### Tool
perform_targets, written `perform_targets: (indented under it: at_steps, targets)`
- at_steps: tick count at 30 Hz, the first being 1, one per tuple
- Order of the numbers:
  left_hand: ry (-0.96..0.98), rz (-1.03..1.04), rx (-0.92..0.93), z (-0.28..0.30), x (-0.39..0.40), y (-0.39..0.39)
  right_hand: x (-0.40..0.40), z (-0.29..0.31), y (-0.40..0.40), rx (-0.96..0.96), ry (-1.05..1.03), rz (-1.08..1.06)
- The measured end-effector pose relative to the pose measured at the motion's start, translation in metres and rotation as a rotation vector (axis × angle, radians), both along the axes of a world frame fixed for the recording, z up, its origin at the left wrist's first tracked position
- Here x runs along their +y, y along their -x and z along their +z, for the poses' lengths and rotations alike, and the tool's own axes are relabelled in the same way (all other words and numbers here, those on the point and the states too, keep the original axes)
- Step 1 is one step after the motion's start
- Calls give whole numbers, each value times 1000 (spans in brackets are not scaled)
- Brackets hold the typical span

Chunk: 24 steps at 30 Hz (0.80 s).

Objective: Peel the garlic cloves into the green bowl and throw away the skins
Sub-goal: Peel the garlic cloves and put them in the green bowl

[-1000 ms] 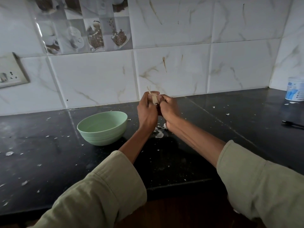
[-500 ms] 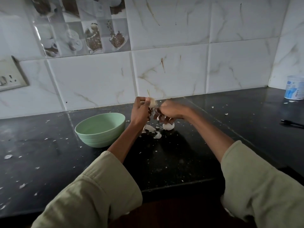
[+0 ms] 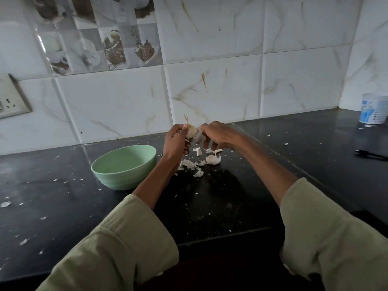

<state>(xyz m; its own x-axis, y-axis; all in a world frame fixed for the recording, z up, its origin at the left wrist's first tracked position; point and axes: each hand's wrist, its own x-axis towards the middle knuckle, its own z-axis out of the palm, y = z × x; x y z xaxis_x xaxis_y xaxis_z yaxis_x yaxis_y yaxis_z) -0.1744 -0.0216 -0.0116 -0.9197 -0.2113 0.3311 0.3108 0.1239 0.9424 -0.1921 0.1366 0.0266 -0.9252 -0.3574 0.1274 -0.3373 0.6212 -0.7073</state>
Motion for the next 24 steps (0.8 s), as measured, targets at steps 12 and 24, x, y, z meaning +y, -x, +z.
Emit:
perform_targets:
  at_steps: [12, 24]
  targets:
    - [180, 5, 44, -5, 10, 0, -10, -14, 11, 503, 253, -6]
    - [8, -33, 6, 0, 25, -10, -25, -20, 5, 728, 283, -134]
